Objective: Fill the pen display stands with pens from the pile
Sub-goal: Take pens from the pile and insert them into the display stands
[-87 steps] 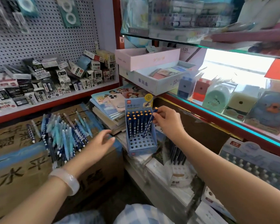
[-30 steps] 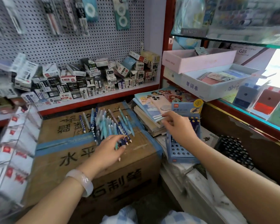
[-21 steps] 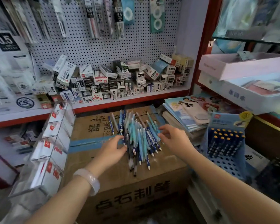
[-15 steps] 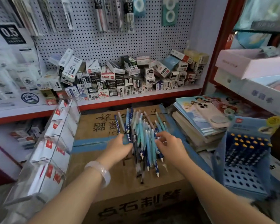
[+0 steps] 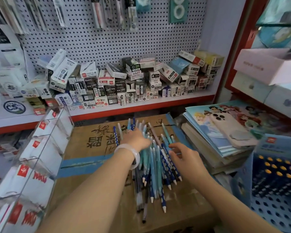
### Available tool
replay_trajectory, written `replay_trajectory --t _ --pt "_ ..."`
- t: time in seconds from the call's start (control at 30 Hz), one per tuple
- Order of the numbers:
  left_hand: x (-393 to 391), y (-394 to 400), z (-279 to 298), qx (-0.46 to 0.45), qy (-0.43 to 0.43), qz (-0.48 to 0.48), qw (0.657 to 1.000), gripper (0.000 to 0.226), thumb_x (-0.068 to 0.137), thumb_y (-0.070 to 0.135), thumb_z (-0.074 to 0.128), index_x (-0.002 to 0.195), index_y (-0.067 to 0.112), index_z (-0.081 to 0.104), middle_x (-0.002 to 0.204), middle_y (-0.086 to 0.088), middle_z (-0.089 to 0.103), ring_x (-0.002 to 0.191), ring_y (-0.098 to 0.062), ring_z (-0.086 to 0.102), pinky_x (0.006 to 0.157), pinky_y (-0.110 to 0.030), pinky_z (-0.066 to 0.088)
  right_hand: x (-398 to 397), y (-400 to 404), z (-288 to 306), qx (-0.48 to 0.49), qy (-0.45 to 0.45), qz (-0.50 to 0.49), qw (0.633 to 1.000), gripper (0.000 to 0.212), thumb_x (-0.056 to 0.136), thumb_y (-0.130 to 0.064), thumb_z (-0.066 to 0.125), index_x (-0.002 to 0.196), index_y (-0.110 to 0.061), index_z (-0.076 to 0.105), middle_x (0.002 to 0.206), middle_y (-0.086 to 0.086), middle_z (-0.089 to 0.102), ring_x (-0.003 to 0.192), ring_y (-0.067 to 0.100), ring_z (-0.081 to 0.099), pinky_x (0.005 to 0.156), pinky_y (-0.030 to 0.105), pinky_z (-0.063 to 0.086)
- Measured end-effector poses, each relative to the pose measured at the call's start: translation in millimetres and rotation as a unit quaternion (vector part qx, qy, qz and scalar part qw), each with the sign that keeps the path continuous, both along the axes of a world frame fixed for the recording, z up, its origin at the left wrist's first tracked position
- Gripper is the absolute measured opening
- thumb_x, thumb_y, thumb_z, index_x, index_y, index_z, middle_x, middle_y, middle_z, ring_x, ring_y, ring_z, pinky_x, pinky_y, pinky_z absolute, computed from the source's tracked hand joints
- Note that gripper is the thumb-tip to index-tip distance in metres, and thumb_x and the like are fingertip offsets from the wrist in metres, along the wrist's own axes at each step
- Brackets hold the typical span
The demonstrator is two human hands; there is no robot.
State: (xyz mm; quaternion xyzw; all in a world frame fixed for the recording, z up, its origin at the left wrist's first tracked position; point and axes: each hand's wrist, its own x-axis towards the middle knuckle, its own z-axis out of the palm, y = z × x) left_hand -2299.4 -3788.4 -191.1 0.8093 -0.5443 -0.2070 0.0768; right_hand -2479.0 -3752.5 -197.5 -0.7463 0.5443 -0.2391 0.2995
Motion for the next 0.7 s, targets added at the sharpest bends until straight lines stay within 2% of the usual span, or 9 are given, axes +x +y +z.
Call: replay_trajectory --t 0.03,0.17,0.3,0.37,0.43,0.5,0.57,0.63,0.7 --pt "-1 -2 -1 0.006 -0.003 -0.001 1.000 0.082 0.084 0.050 0.052 0.150 0.025 0.010 0.153 -0.007 0.026 0.104 -0.025 0.059 0.085 -0.031 0.049 -2 -1 0 0.000 0.001 0.001 1.000 0.032 0.098 -0.031 0.045 0.128 -0.023 0.050 0.116 -0.002 0.062 0.099 0.013 0.061 0.075 0.024 0.050" --pt "-3 -8 -7 0.017 0.014 0.044 0.999 0.065 0.084 0.031 0.063 0.138 0.008 0.034 0.130 -0.012 0.049 0.103 -0.026 0.059 0.077 -0.030 0.050 -12 -4 -2 -0.013 -0.002 -0.006 1.000 0.032 0.098 -0.029 0.045 0.128 -0.021 0.051 0.115 -0.002 0.063 0.097 0.013 0.061 0.078 0.026 0.051" --pt "-4 -7 -6 0.020 0.012 0.033 0.999 0.054 0.087 0.023 0.058 0.136 0.013 0.038 0.120 -0.012 0.055 0.069 -0.015 0.055 0.062 -0.027 0.048 -15 -7 -6 -0.017 -0.010 -0.015 1.000 0.031 0.098 -0.030 0.045 0.127 -0.022 0.053 0.111 -0.002 0.065 0.091 0.010 0.061 0.077 0.027 0.054" --pt "-2 -6 -10 0.023 0.028 0.063 0.997 0.050 0.086 0.023 0.057 0.131 0.006 0.043 0.096 -0.006 0.058 0.060 -0.013 0.052 0.050 -0.024 0.041 -16 -8 -8 -0.010 -0.015 -0.021 1.000 0.031 0.098 -0.031 0.044 0.126 -0.023 0.053 0.109 0.001 0.066 0.090 0.012 0.063 0.076 0.030 0.055" --pt "-2 -4 -13 0.023 0.036 0.088 0.995 0.050 0.086 0.021 0.058 0.129 0.003 0.041 0.077 -0.002 0.052 0.053 -0.012 0.049 0.042 -0.023 0.035 -18 -7 -10 -0.008 -0.010 -0.024 1.000 0.031 0.098 -0.031 0.044 0.126 -0.023 0.053 0.109 0.002 0.066 0.090 0.013 0.063 0.078 0.032 0.055" --pt "-2 -1 -13 0.021 0.030 0.089 0.995 0.052 0.086 0.021 0.058 0.130 0.003 0.038 0.080 -0.003 0.055 0.053 -0.012 0.049 0.041 -0.024 0.034 -20 -5 -11 -0.008 -0.007 -0.023 1.000 0.031 0.098 -0.031 0.044 0.126 -0.023 0.053 0.111 0.001 0.065 0.092 0.013 0.062 0.080 0.032 0.054" --pt "-1 0 -12 0.018 0.007 0.063 0.998 0.049 0.088 0.021 0.056 0.133 0.008 0.040 0.105 -0.010 0.061 0.052 -0.012 0.047 0.038 -0.023 0.034 -21 -4 -11 -0.009 -0.004 -0.024 1.000 0.031 0.098 -0.031 0.043 0.127 -0.023 0.053 0.109 0.001 0.065 0.091 0.013 0.062 0.079 0.031 0.054" --pt "1 0 -12 0.007 -0.016 0.041 0.999 0.046 0.092 0.020 0.052 0.135 0.011 0.038 0.123 -0.016 0.057 0.049 -0.011 0.045 0.032 -0.020 0.033 -22 -3 -11 -0.010 -0.004 -0.028 1.000 0.031 0.098 -0.030 0.043 0.126 -0.023 0.053 0.105 0.000 0.065 0.086 0.013 0.061 0.077 0.031 0.054" --pt "2 3 -13 -0.003 -0.020 0.031 0.999 0.048 0.093 0.021 0.051 0.138 0.011 0.035 0.124 -0.016 0.055 0.050 -0.011 0.044 0.035 -0.021 0.033 -23 -3 -11 -0.012 -0.004 -0.030 0.999 0.030 0.099 -0.029 0.042 0.126 -0.022 0.053 0.101 -0.002 0.063 0.084 0.010 0.058 0.075 0.027 0.052"
